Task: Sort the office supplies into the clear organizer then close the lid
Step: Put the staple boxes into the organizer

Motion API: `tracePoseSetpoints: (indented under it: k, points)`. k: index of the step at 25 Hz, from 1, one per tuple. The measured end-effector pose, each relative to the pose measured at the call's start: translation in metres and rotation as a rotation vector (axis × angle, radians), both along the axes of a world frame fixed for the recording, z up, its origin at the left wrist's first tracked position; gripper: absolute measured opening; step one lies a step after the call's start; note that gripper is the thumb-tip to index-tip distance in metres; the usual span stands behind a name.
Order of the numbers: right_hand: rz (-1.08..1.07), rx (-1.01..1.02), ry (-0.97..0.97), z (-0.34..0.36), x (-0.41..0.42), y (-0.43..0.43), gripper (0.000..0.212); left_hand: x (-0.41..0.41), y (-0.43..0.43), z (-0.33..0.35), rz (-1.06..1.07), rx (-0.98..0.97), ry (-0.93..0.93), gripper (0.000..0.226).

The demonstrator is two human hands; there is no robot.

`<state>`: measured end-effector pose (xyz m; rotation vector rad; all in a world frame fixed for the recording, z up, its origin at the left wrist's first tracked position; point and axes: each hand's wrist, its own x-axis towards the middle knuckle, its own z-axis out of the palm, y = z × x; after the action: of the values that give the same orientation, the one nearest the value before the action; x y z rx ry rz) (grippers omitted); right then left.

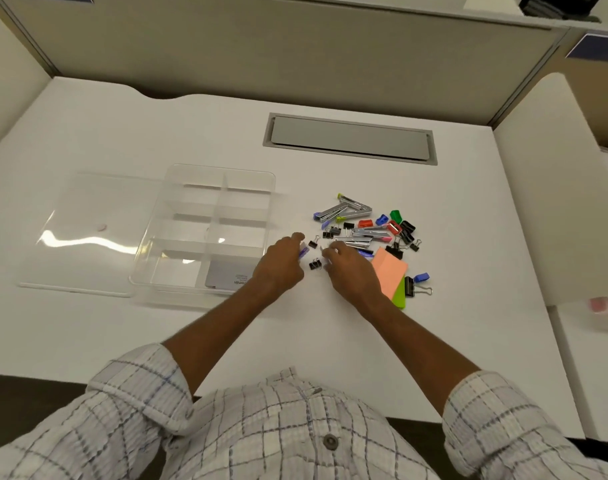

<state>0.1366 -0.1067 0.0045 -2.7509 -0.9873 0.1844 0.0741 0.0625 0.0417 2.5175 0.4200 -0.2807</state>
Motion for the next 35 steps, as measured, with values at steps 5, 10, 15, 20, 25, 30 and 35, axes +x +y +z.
tracePoseSetpoints:
  k: [5, 10, 15, 20, 25, 30, 35]
  points:
    - [-0.084, 0.196, 0.079, 0.005, -0.005, 0.005, 0.020, -0.010, 0.012, 0.016, 0.254, -0.513, -0.114, 0.038]
    - [-0.745, 0.974, 0.618, 0.041, -0.008, 0.023, 0.015, -0.011, 0.034, 0.034, 0.470, -1.027, -0.084, 0.041]
    - [-0.726, 1.223, 0.983, 0.068, -0.012, 0.049, 0.019, -0.014, 0.058, 0.038, 0.395, -1.008, -0.175, 0.042]
    - [-0.641, 1.171, 1.059, 0.068, -0.022, 0.064, 0.029, -0.020, 0.099, 0.042, 0.280, -0.824, -0.228, 0.052]
    - [-0.520, 1.103, 1.041, 0.068, -0.025, 0.085, 0.037, -0.030, 0.136, 0.041, 0.143, -0.539, -0.264, 0.050]
    - [-0.559, 1.061, 0.924, 0.066, -0.026, 0.097, 0.029, -0.010, 0.162, 0.034, -0.172, 0.073, -0.066, 0.048]
    - [-0.606, 1.039, 0.813, 0.067, -0.026, 0.094, 0.030, 0.019, 0.154, 0.024, -0.266, 0.110, 0.055, 0.053]
